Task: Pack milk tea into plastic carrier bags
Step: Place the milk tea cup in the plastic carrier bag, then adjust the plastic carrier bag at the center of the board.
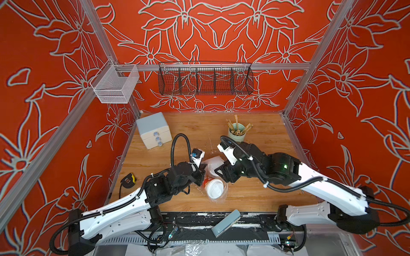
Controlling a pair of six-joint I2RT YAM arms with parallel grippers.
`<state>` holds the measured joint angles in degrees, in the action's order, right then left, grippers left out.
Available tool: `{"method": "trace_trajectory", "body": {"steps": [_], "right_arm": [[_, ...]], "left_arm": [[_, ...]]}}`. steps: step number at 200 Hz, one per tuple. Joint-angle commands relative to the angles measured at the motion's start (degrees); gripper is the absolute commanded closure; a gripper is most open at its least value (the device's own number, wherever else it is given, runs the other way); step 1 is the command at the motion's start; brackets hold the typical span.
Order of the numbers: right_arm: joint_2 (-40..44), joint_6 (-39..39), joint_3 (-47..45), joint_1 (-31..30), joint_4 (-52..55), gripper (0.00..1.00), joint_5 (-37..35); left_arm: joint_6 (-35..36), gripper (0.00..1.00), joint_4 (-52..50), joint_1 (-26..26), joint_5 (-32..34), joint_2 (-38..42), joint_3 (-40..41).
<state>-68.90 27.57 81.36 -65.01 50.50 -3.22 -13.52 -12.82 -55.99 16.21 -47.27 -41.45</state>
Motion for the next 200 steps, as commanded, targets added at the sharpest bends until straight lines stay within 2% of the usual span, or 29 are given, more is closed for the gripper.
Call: {"method": "trace_trajectory", "body": {"steps": [1, 31, 84, 126, 175, 200], "right_arm": [[0.7, 4.5, 0.6, -0.3, 7.0, 0.36, -1.4], [1.3, 9.5, -2.4, -0.4, 11.3, 0.26, 3.1], [5.4, 17.2, -12.2, -0.9, 5.2, 0.26, 6.2], [4.2, 19.0, -15.6, -0.9, 0.1, 0.37, 5.9], [2.9, 21.2, -18.4, -0.9, -3.8, 0.45, 3.3], [2.7, 22.0, -19.0, -0.9, -4.0, 0.54, 2.0]], "left_arm": [[-0.4, 1.0, 3.1, -0.3, -0.1, -0.2, -0.3], [0.0, 1.0, 3.4, -0.4, -0.2, -0.8, -0.7], [-0.3, 1.0, 2.7, -0.4, -0.2, -0.8, -0.7], [-0.4, 1.0, 2.5, -0.4, 0.1, -0.4, -0.6], [-0.6, 1.0, 2.4, -0.3, 0.0, -0.1, -0.5], [-0.6, 1.0, 2.3, -0.4, 0.1, 0.0, -0.5]]}}
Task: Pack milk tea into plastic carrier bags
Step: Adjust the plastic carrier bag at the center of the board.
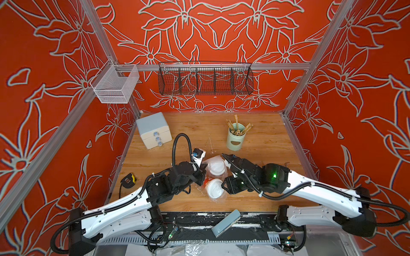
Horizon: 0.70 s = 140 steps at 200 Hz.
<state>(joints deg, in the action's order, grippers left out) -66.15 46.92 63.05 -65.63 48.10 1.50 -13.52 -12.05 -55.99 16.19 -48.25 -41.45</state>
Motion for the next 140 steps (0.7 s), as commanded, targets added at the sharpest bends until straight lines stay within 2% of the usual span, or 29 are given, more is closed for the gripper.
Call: {"method": "trace_trajectory", "body": {"steps": [1, 39, 75, 140], "right_arm": [[-0.1, 2.7, -0.7, -0.3, -1.7, 0.55, -2.7], [-1.6, 2.7, -1.1, -0.3, -2.8, 0.7, -2.4], [-2.4, 2.0, 0.4, -0.2, -1.2, 1.0, -3.4], [-2.3, -6.1, 9.7, 1.0, 4.3, 1.0, -11.1]], "left_arm": [[-0.6, 1.0, 1.5, -0.4, 0.1, 1.0, -0.5], [-0.6, 1.0, 1.5, -0.4, 0.1, 1.4, -0.5], [-0.6, 1.0, 1.3, -0.4, 0.1, 1.9, -0.5], [-0.5, 1.0, 0.4, -0.3, -0.9, 2.8, -0.8]]}}
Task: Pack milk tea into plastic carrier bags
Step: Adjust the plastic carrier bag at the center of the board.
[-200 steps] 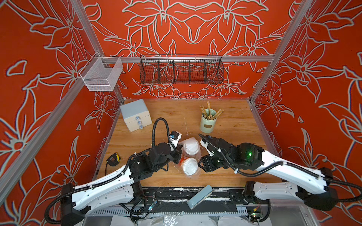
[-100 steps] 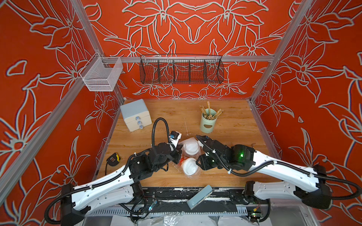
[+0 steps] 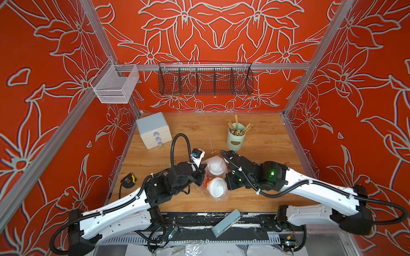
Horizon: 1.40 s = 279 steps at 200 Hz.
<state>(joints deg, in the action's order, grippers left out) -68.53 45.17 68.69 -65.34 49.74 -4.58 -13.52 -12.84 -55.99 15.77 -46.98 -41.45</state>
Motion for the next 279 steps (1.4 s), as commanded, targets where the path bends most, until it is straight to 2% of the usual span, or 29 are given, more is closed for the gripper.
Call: {"method": "trace_trajectory", "body": {"steps": [1, 75, 124, 204, 234, 279], "right_arm": [[0.1, -4.5, 4.3, 0.8, 2.7, 1.0, -5.1], [-3.8, -13.1, 11.8, 4.8, 3.3, 1.0, -4.6], [-2.0, -14.5, 11.6, 6.2, 1.6, 1.0, -5.7], [-0.1, -16.6, 12.3, 10.0, 0.2, 1.0, -3.5], [0.5, -16.3, 10.7, 11.3, -0.6, 1.0, -2.8], [2.8, -14.6, 7.0, 13.7, 0.4, 1.0, -2.5]], "left_arm": [[-0.5, 1.0, 1.2, -0.3, -0.5, 1.6, -0.8], [-0.1, 1.0, -0.4, -0.4, -1.0, 1.8, -1.8], [1.2, 1.0, -2.4, -0.4, 0.8, 2.0, -3.0], [-0.5, 1.0, -8.6, -0.4, 1.1, -3.8, -6.4], [-1.7, 1.0, -9.4, -0.3, 3.0, -4.6, -5.8], [-0.3, 1.0, -8.3, -0.3, 1.8, -3.7, -8.4]]}}
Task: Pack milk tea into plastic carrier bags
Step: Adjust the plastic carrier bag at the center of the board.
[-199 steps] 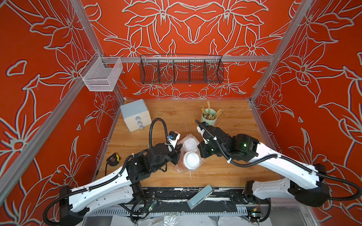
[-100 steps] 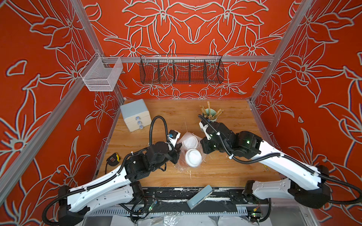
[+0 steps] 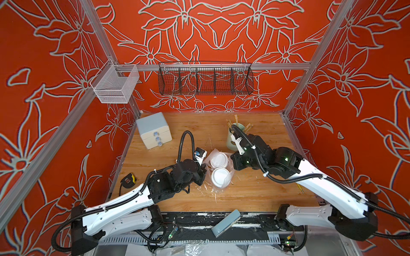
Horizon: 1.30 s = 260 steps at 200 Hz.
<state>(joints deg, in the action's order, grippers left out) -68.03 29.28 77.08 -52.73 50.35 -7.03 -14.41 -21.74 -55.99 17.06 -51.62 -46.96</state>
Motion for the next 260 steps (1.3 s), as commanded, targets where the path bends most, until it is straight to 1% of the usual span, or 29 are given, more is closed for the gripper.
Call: {"method": "trace_trajectory", "body": {"steps": [1, 27, 47, 81, 102, 148, 154, 166, 171, 179, 182, 201, 224, 236, 260], "right_arm": [[2.3, 1.3, -1.5, 1.2, -0.2, 1.0, 0.0], [2.8, 3.0, -4.8, 3.0, 0.8, 1.0, 1.3], [2.6, 4.1, -7.4, 3.8, -0.5, 1.0, 3.4], [1.4, 4.1, -7.6, 4.7, -1.0, 1.0, 4.2], [1.2, 3.7, -6.9, 5.0, -1.1, 1.0, 4.4], [0.8, 3.7, -7.0, 5.5, -0.7, 1.0, 4.6], [0.6, 3.8, -7.0, 5.6, -0.8, 0.93, 4.7], [0.4, 3.7, -6.9, 5.6, -1.1, 0.88, 4.9], [0.2, 3.6, -6.8, 5.6, -1.3, 0.84, 5.1], [-0.1, 3.4, -6.6, 5.7, -1.6, 0.73, 5.1], [-0.1, 3.4, -6.5, 5.7, -1.7, 0.7, 5.1], [-0.7, 2.9, -5.5, 5.8, -2.2, 0.59, 5.2], [-1.1, 2.4, -3.6, 5.7, -2.0, 0.36, 4.5], [-1.0, 2.0, -2.6, 5.8, -1.7, 0.34, 3.6], [-0.7, 1.0, -0.3, 5.9, -1.0, 0.24, 1.1]], "left_arm": [[0.7, 1.0, 0.7, -0.3, 0.5, 0.9, -3.0], [1.9, 1.0, 1.9, -0.2, -0.1, -0.1, -3.3], [1.1, 1.0, 1.8, 0.1, -0.8, -2.9, -2.8], [-0.5, 1.0, 1.2, 0.4, -1.2, -7.9, -2.2], [-0.6, 1.0, 1.2, 0.5, -1.2, -8.1, -2.1], [-0.4, 1.0, 2.3, 0.7, -1.6, -5.4, -2.0], [-0.4, 1.0, 2.5, 0.7, -1.7, -5.4, -1.9], [-0.2, 1.0, 2.8, 0.7, -2.1, -3.2, -1.9], [-0.2, 1.0, 2.9, 0.7, -2.1, -3.0, -1.8], [-0.1, 1.0, 3.1, 0.7, -2.1, -2.8, -1.7], [0.0, 1.0, 3.1, 0.7, -2.1, -2.7, -1.7], [0.3, 1.0, 3.1, 0.8, -1.9, -3.0, -1.6], [0.7, 1.0, 3.3, 1.0, -2.3, -4.0, -1.7], [0.8, 1.0, 3.5, 1.2, -2.6, -4.4, -1.7], [1.1, 1.0, 3.8, 1.8, -3.0, -4.5, -1.6]]}}
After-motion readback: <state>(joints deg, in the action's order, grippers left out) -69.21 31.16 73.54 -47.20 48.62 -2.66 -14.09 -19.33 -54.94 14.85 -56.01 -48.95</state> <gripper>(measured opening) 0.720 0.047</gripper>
